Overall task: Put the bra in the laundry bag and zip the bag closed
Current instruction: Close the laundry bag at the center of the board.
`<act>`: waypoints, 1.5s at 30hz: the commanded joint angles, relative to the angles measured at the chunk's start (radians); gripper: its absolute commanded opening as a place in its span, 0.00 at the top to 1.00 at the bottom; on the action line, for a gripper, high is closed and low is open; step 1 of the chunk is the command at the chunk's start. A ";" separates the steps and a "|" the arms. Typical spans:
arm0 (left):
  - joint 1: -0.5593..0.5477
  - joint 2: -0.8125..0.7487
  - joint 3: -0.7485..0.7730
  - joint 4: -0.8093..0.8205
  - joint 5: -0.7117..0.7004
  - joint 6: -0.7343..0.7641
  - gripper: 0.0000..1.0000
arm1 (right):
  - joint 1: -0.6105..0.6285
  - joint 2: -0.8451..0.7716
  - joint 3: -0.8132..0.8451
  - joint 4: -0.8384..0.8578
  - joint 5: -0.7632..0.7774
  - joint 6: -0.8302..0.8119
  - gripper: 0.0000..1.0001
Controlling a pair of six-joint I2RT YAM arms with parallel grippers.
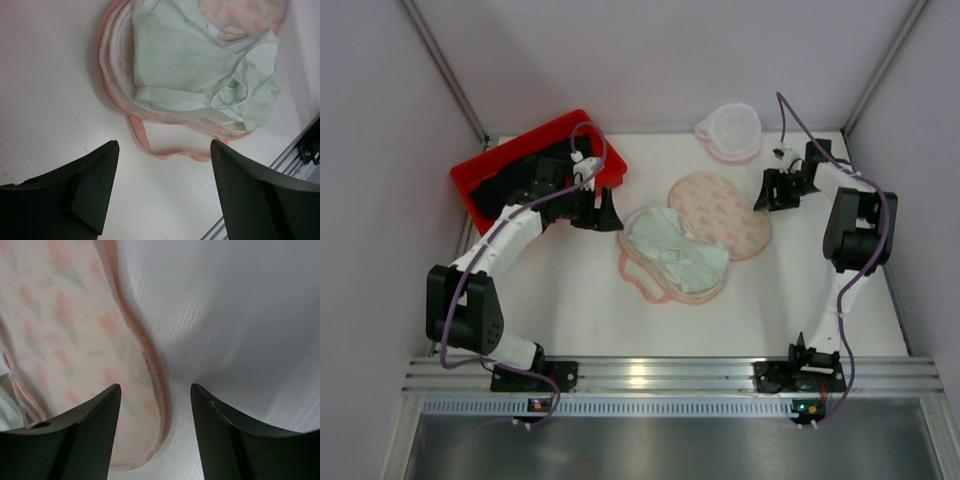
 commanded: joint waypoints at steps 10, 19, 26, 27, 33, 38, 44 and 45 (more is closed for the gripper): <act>0.013 -0.050 -0.021 -0.012 -0.016 0.008 0.20 | -0.009 -0.118 -0.114 0.034 -0.112 -0.050 0.94; 0.014 -0.041 -0.034 -0.012 -0.058 -0.009 0.20 | -0.034 -0.380 -0.173 -0.047 -0.211 -0.057 1.00; 0.046 -0.045 -0.040 -0.012 -0.047 -0.026 0.19 | 0.049 -0.526 -0.249 -0.064 -0.263 -0.032 1.00; 0.051 -0.045 -0.038 -0.012 -0.046 -0.028 0.19 | 0.069 -0.535 -0.258 -0.061 -0.261 -0.029 1.00; 0.066 -0.059 -0.044 -0.013 -0.035 -0.025 0.19 | 0.283 -0.583 -0.326 -0.044 -0.223 -0.041 1.00; 0.073 -0.071 -0.066 -0.018 -0.039 -0.018 0.19 | 0.397 -0.624 -0.332 -0.029 -0.212 -0.046 1.00; 0.080 -0.059 -0.086 -0.018 -0.052 -0.040 0.19 | 0.566 -0.606 -0.357 0.028 -0.203 0.012 1.00; 0.082 -0.056 -0.089 -0.016 -0.055 -0.051 0.19 | 0.589 -0.595 -0.364 0.061 -0.201 0.032 1.00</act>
